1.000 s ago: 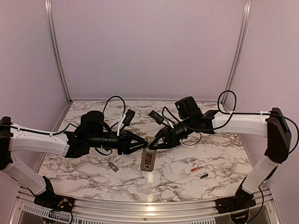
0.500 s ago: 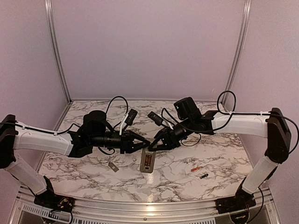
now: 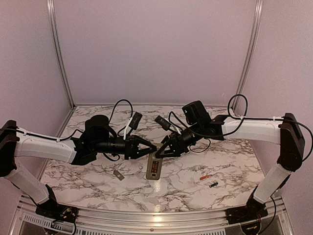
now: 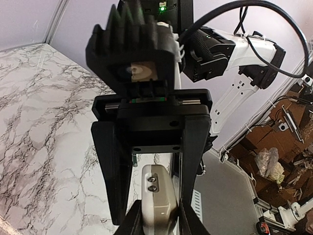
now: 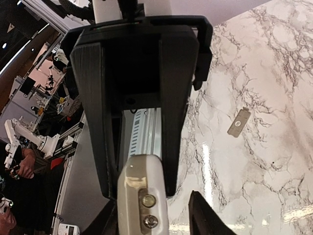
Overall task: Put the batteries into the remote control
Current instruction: Pass from the right arm to the left, then pass from the left arm to the right
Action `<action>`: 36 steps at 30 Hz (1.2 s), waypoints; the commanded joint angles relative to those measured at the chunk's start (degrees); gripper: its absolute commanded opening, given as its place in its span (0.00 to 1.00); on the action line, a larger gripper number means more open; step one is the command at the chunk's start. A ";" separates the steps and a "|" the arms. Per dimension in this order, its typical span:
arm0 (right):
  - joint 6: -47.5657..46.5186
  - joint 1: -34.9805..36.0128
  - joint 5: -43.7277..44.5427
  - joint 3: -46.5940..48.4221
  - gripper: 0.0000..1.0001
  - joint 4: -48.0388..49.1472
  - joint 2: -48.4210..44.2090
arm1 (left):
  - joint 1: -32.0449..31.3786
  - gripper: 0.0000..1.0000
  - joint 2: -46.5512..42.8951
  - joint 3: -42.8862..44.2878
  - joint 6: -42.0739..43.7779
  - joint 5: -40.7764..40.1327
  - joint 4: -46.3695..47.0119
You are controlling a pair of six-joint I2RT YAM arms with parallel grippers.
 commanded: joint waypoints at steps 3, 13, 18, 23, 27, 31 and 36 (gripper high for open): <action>5.84 -2.80 -0.63 -0.73 0.61 5.95 -1.99 | 2.01 0.00 -4.31 -2.54 -2.68 0.68 7.49; 10.74 -1.98 -3.34 -2.94 0.73 14.66 -2.46 | 3.68 0.00 -8.14 -6.48 -7.26 -4.39 16.16; 10.35 0.29 -4.12 -1.45 0.71 14.39 -2.52 | 3.69 0.00 -9.01 -8.90 -9.38 -7.00 20.67; 11.15 1.33 -4.77 -0.84 0.64 15.29 -2.20 | 3.69 0.00 -9.19 -10.58 -11.53 -8.70 24.93; 13.01 1.93 -5.35 -0.60 0.53 17.47 -1.46 | 3.69 0.00 -8.90 -11.99 -12.90 -10.26 28.02; 13.57 2.20 -5.46 -0.21 0.45 17.87 -0.68 | 3.66 0.00 -8.10 -12.58 -13.72 -10.13 30.58; 15.36 2.33 -5.97 -0.09 0.38 19.77 -0.22 | 3.67 0.00 -7.52 -13.37 -14.74 -10.16 32.75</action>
